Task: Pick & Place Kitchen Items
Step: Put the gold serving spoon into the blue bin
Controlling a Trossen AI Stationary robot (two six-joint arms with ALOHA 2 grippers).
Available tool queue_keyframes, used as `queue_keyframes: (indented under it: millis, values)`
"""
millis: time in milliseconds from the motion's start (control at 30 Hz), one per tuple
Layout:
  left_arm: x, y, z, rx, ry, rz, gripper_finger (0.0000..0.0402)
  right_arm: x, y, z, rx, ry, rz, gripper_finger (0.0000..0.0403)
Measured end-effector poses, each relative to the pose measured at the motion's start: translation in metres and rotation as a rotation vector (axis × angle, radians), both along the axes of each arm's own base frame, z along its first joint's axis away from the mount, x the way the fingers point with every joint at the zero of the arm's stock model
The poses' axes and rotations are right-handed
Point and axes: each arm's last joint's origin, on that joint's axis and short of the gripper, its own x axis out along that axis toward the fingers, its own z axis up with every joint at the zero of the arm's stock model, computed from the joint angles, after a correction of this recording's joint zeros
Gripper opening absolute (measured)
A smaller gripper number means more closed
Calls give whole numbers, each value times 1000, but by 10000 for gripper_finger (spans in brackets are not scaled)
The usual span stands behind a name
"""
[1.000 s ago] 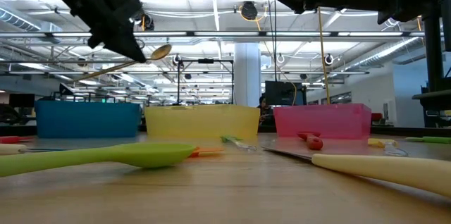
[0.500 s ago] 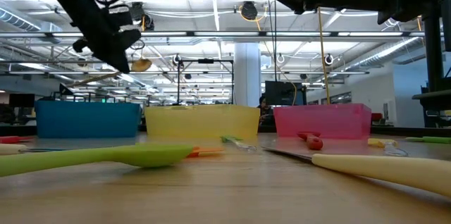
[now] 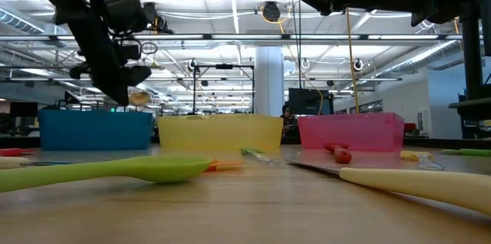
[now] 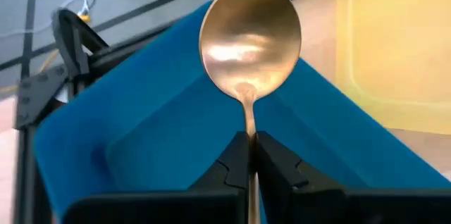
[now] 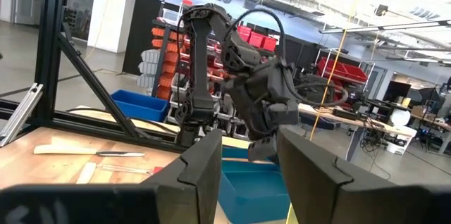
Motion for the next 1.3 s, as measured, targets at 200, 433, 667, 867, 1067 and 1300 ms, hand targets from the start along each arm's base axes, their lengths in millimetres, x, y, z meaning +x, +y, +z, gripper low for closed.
queue_keyframes:
  millis: [200,433,667,867,1067,1300]
  values:
    - [-3,11,-16,-30,11,44,17,0,0,0,9,0,2,130]
    - [-6,19,-36,-104,59,77,9,0,0,0,21,-1,4,130]
    - [-4,26,-49,-134,67,93,26,0,0,0,22,-1,4,130]
    - [-2,31,-57,-169,58,93,17,0,0,0,22,-1,4,130]
    - [-3,35,-62,-188,59,109,26,0,0,-2,62,17,12,130]
    - [-3,36,-64,-198,59,109,55,1,0,-12,134,119,13,130]
